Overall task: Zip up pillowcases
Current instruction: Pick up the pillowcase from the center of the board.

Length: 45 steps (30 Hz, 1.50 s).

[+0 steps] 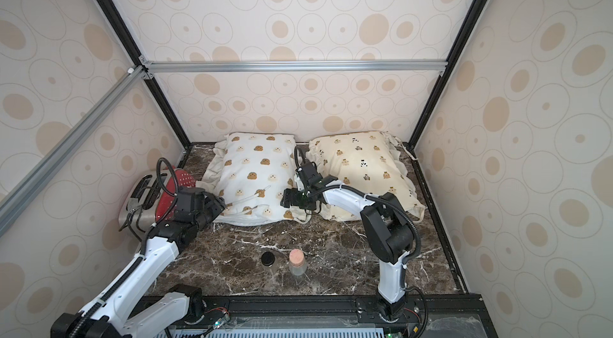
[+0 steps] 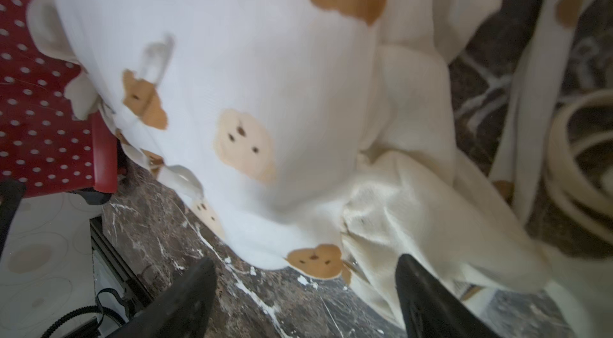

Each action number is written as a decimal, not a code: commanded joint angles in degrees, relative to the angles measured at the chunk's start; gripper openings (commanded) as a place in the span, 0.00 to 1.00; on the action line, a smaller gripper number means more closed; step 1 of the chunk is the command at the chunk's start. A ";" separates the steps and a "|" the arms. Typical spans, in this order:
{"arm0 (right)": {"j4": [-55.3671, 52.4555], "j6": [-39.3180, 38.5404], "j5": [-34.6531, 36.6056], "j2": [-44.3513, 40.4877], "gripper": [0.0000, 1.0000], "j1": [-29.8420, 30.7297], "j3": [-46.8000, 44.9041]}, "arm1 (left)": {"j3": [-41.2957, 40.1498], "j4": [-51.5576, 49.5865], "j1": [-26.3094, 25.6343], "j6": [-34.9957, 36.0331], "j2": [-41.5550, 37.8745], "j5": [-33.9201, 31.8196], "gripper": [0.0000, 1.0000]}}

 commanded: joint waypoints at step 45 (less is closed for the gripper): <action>-2.81 -6.32 0.24 -8.12 0.00 -10.51 -2.93 | -5.33 2.23 0.87 3.94 0.78 12.26 0.66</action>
